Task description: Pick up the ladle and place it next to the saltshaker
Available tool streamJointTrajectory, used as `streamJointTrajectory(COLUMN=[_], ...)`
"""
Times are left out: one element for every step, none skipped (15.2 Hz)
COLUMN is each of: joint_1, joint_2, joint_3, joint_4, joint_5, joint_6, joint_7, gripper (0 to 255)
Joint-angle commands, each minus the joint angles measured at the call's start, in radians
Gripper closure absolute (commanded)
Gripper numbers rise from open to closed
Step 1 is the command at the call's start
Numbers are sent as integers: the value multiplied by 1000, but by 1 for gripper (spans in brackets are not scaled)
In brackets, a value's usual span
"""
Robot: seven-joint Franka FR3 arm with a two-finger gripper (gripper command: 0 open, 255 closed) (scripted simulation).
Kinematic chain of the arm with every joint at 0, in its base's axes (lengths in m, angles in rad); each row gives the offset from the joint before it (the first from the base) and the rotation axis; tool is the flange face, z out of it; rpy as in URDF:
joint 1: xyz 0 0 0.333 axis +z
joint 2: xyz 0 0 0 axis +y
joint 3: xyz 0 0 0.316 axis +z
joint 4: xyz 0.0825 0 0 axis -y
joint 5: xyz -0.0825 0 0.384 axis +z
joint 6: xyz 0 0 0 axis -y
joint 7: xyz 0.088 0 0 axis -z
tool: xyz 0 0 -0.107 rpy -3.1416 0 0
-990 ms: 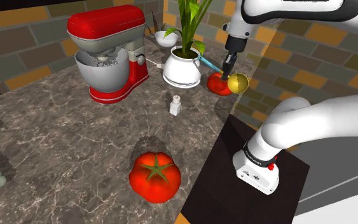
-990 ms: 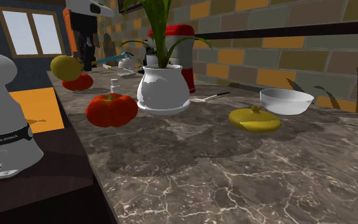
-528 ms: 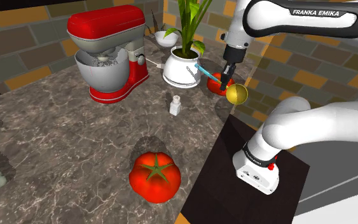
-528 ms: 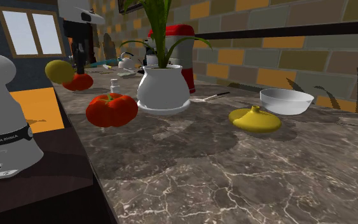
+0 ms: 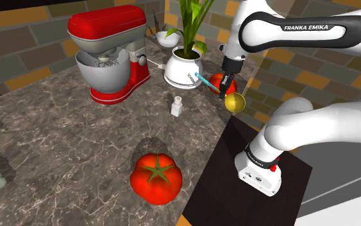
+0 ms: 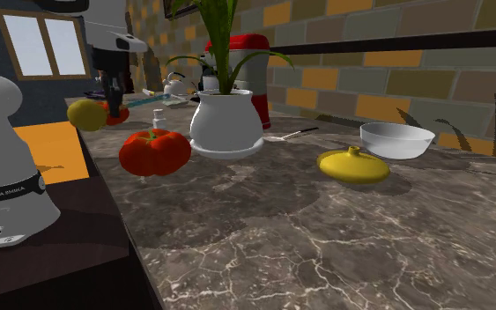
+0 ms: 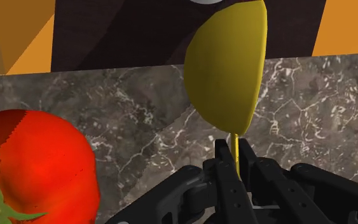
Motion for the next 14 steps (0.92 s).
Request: streamJointTrajectory(joint_1=[0,0,0,0,-1,-1,0,0,0,0,0,1,1,1], joint_2=[4,7,11,16,20,25,31,36,43,50,57,65,73,82], joint_3=[-1,-1,-2,-2,-3,-3,-4,-5,-6,-6,-7,-8,-9,-10], joint_4=[-26,-38,-49,-61,-72,-83,-94,-104,-115,-125,-135,-145,-155,-164], joint_5=[0,0,0,0,0,0,0,1,1,1,1,2,2,2], joint_6=[30,46,61,76,92,108,124,141,157,174,192,209,227,245], joint_7=[-3,-4,-6,-8,-10,-11,-13,-15,-17,-19,-21,-23,-25,-27], gripper=[255,255,255,255,255,255,255,255,255,255,255,255,255,255])
